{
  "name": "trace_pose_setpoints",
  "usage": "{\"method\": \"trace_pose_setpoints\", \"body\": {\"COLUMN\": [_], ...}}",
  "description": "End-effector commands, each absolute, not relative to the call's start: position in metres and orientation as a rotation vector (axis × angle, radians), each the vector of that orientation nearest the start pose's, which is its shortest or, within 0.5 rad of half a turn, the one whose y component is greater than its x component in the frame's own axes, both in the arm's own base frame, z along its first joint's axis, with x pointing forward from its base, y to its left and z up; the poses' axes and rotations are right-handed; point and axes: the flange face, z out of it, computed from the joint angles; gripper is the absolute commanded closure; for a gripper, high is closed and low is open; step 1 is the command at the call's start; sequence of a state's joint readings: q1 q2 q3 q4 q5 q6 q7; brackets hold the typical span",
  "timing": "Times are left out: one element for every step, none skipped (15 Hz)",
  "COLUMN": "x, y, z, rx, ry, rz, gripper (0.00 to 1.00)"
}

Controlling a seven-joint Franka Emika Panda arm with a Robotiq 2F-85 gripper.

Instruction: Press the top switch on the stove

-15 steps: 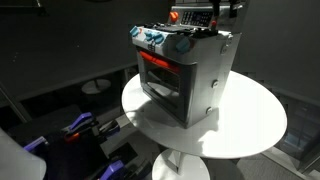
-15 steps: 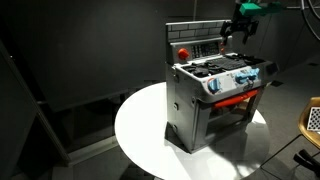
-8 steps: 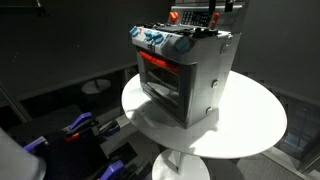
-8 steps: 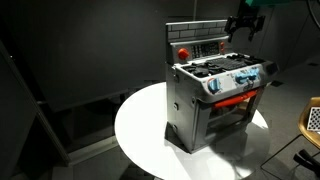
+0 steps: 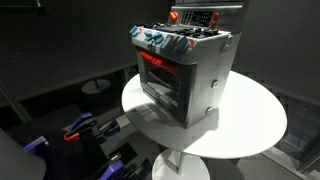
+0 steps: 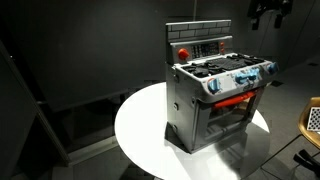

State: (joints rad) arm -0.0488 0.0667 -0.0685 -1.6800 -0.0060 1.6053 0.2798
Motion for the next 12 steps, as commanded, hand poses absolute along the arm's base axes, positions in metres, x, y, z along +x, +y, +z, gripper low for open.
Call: {"method": "trace_pose_setpoints", "body": {"x": [0.524,0.513,0.503,0.494,0.486,0.478,0.470,0.462,0.455,0.449,0.444,0.439], "y": [-0.070,-0.070,-0.070,-0.070,-0.069,-0.069,-0.069,-0.070,-0.070,-0.070,-0.069,-0.069], "z": [0.565,0.571,0.576,0.579,0.583,0.585,0.587,0.589,0.590,0.590,0.590,0.588], "rx": [-3.105,-3.110,-3.118,-3.125,-3.131,-3.137,-3.148,-3.157,-3.162,-3.164,-3.164,-3.162], "ry": [0.480,0.441,0.407,0.375,0.349,0.323,0.301,0.288,0.272,0.258,0.246,0.244], "rz": [0.301,0.323,0.341,0.357,0.368,0.377,0.379,0.384,0.390,0.394,0.398,0.406], "gripper": [0.00,0.00,0.00,0.00,0.00,0.00,0.00,0.00,0.00,0.00,0.00,0.00]}}
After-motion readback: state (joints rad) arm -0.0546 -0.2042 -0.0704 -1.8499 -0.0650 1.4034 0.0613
